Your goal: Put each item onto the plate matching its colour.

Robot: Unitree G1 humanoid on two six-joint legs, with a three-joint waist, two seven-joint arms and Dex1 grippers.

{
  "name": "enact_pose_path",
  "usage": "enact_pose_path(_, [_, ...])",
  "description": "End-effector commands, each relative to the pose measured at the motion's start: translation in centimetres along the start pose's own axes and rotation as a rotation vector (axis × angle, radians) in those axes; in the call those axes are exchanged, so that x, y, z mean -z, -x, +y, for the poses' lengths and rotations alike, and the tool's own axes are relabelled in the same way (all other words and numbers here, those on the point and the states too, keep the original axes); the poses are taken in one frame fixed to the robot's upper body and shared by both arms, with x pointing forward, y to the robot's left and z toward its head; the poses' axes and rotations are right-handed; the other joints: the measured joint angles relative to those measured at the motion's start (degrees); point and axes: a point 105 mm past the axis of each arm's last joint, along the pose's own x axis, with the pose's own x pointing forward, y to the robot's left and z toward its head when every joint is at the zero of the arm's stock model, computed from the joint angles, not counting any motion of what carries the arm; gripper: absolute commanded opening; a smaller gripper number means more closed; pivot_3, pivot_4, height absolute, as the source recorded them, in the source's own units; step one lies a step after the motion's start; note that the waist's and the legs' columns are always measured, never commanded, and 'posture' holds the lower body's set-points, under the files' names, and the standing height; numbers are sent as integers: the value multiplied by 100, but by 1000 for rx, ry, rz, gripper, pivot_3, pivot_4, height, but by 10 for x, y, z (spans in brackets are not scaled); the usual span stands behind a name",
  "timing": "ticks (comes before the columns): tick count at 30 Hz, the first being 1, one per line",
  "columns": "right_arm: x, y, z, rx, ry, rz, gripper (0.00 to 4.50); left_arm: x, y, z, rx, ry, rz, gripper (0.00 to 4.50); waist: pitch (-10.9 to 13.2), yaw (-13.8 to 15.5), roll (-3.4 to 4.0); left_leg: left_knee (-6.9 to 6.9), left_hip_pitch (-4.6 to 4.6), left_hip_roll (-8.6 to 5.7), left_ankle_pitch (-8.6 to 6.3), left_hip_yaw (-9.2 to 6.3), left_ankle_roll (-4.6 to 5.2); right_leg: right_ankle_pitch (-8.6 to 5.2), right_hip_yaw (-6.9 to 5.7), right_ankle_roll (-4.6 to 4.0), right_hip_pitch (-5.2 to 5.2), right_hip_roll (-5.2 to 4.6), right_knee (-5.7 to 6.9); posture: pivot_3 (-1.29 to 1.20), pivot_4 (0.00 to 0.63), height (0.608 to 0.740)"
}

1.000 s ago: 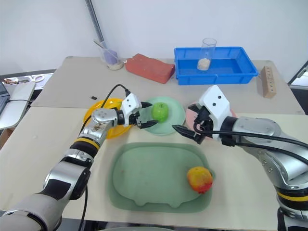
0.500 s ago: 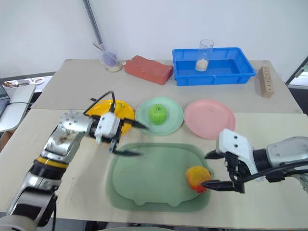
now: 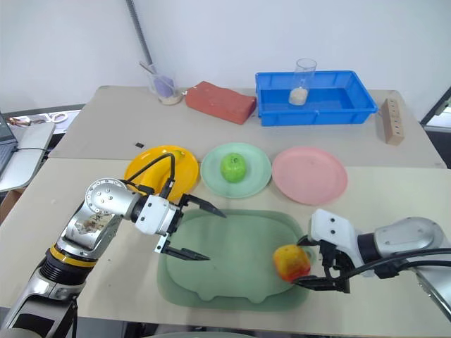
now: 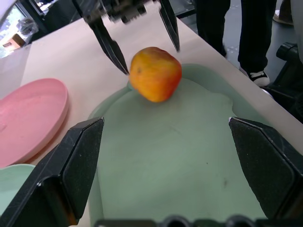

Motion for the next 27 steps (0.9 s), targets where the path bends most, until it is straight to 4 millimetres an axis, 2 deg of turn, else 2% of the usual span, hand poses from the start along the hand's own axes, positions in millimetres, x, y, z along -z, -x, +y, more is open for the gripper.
enact_pose_path(1, [-5,0,-6,39,54,-14,4500,-10,-1,1,-3,-31,-26,4477,0,2,0,0,1,0,0,0,0,0,0,0,1,0,0,0,150,740])
enact_pose_path(2, [-5,-1,-8,46,57,-14,4500,-9,-1,1,-4,-31,-25,4477,0,3,0,0,0,0,0,0,0,0,0,0,0,0,0,0,150,740])
enact_pose_path(6, [-3,-2,-7,38,55,-18,3313,-7,-1,0,-6,-28,-17,4500,0,2,0,1,0,0,0,0,0,0,0,-1,1,0,0,0,150,740])
enact_pose_path(8, [-4,-2,-5,32,52,-25,2867,-7,0,1,-10,-27,-17,4500,0,2,0,0,0,0,0,-1,0,1,0,-1,1,0,0,0,150,740])
enact_pose_path(12, [-8,2,-6,33,44,-46,2765,-4,4,8,-40,-16,-5,4500,0,4,0,1,0,0,0,-1,0,1,0,-2,2,0,1,0,150,740])
enact_pose_path(14, [-16,10,-16,82,14,-93,2753,0,12,23,-113,55,3,4500,1,4,-1,1,0,-1,0,-1,0,1,-1,-2,2,0,1,0,150,740])
enact_pose_path(16, [-28,21,-34,166,-34,-172,2743,6,21,43,-213,141,-2,4500,2,-1,-4,5,0,-1,0,-2,0,0,-1,0,2,1,5,0,150,740])
enact_pose_path(18, [-37,32,-61,290,-70,-243,2743,9,26,65,-323,225,-29,4500,3,-7,-5,12,-1,-2,0,-2,0,0,0,3,3,1,6,0,150,740])
enact_pose_path(21, [-39,44,-104,504,-128,-286,2743,11,26,87,-432,294,-73,4500,2,-1,-5,16,-3,-3,-2,-3,4,2,0,1,4,1,6,0,150,740])
enact_pose_path(24, [-39,49,-141,659,-194,-307,2743,8,21,101,-494,323,-116,4500,-1,5,-1,16,-20,-5,-4,-2,8,11,2,-15,4,1,10,0,150,740])
enact_pose_path(27, [-40,45,-164,719,-226,-305,2743,5,13,106,-504,321,-136,4500,-3,6,5,15,-32,-5,-3,-3,9,12,3,-16,-2,5,21,0,150,740])
